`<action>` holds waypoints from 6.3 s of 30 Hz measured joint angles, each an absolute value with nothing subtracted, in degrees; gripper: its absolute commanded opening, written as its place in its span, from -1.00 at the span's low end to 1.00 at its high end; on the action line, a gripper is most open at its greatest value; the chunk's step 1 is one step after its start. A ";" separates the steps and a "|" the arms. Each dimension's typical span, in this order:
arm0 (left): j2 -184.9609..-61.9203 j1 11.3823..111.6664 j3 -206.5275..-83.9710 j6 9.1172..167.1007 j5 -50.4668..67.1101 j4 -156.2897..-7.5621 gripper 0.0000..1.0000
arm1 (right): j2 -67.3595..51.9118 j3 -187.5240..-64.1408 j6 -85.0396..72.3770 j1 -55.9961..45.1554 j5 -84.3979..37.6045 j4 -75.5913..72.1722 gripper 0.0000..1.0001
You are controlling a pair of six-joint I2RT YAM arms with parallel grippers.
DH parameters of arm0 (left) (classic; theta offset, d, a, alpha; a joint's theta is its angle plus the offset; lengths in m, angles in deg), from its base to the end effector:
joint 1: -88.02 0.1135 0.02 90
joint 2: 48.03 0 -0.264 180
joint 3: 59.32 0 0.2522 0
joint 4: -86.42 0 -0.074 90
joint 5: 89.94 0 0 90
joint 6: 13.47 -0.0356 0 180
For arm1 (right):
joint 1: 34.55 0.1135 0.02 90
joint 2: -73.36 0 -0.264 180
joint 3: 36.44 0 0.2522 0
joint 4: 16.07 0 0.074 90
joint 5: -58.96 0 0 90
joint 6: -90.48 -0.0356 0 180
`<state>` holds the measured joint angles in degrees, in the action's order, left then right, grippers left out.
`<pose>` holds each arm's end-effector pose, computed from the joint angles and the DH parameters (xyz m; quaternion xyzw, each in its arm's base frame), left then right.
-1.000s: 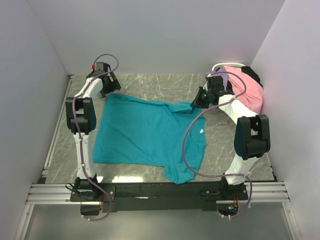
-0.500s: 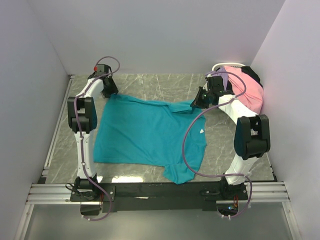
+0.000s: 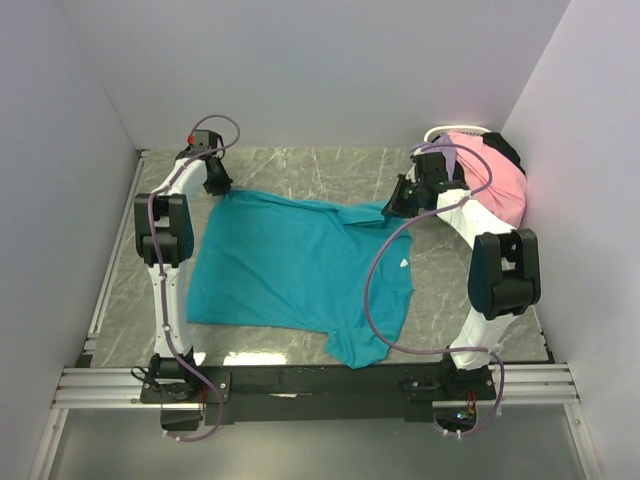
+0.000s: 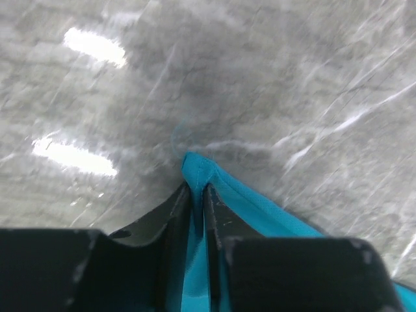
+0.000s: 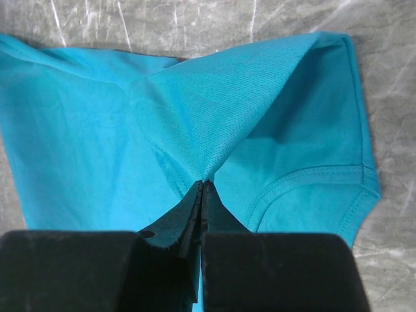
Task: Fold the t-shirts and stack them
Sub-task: Fold the tshirt
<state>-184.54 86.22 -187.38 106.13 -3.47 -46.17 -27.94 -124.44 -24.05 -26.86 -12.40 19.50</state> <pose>0.5223 -0.0142 0.1675 -0.2383 0.9253 -0.0510 0.2904 0.3830 0.0632 0.2332 0.0790 0.9223 0.2419 0.2909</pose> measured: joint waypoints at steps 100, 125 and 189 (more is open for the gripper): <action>-157.55 83.66 -146.81 111.23 -1.37 -51.13 0.02 | -10.80 -95.04 -30.85 -22.03 -18.11 18.47 -0.23; -157.55 83.55 -149.50 110.11 -6.99 -47.68 -0.58 | 2.97 -94.56 -31.24 -22.03 -17.98 21.79 -1.00; -157.20 83.62 -152.67 109.19 -13.15 -42.94 0.99 | 4.56 -91.19 -30.76 -21.55 -23.07 26.45 -0.26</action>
<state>-157.20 83.62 -152.67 109.19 -13.15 -42.94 4.56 -91.19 -30.76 -21.55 -23.07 26.45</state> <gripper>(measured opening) 0.985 0.361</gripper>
